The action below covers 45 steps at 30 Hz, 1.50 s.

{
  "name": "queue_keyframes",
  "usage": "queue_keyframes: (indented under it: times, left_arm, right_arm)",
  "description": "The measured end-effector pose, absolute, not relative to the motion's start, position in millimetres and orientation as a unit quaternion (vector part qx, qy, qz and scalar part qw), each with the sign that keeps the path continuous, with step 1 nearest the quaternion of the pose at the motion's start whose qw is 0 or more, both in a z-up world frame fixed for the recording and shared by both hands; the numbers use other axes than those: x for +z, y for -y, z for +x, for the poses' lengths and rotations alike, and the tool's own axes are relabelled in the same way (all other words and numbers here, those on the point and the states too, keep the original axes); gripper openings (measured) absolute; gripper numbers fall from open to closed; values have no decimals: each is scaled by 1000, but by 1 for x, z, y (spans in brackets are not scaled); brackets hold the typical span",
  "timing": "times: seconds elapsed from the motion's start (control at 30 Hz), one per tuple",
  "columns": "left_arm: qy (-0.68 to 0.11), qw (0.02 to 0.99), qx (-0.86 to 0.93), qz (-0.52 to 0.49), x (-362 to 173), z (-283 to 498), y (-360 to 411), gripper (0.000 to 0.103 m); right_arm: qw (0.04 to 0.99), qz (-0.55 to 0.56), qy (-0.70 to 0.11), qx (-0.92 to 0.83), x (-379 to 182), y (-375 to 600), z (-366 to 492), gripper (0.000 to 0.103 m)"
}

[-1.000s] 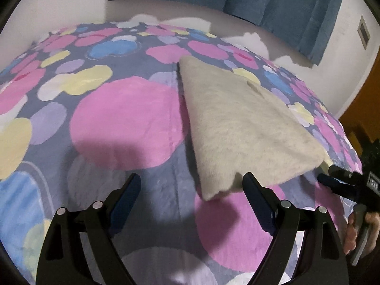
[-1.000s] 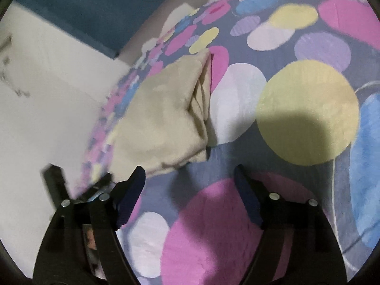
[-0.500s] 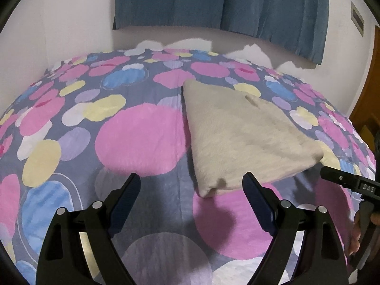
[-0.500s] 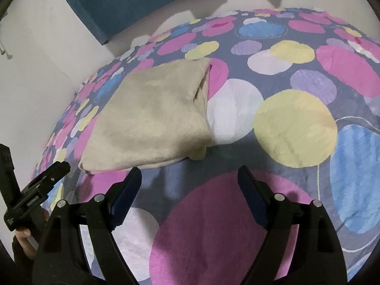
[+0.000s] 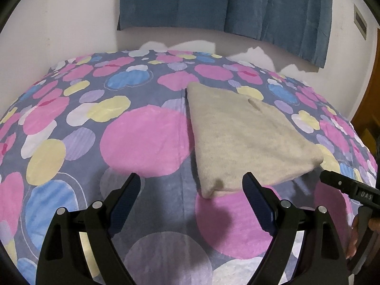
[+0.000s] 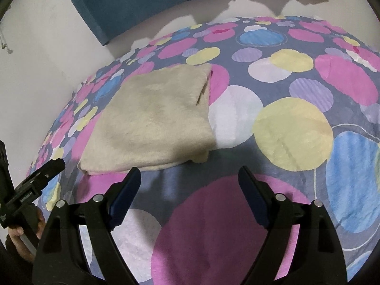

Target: Fold small clothes

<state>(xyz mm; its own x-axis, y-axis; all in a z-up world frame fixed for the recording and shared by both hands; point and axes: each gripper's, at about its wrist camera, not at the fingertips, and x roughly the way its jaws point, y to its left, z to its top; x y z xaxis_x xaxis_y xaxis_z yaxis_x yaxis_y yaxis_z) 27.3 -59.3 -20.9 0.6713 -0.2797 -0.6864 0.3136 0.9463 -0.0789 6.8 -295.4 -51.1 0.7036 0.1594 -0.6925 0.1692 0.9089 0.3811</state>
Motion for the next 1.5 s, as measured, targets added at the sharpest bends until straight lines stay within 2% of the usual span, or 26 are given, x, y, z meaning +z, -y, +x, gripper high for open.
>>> queue_keyframes:
  times: [1.5]
  left_arm:
    - [-366, 917, -156, 26, -15, 24, 55, 86]
  right_arm:
    - [898, 209, -388, -1, -48, 290, 8, 86]
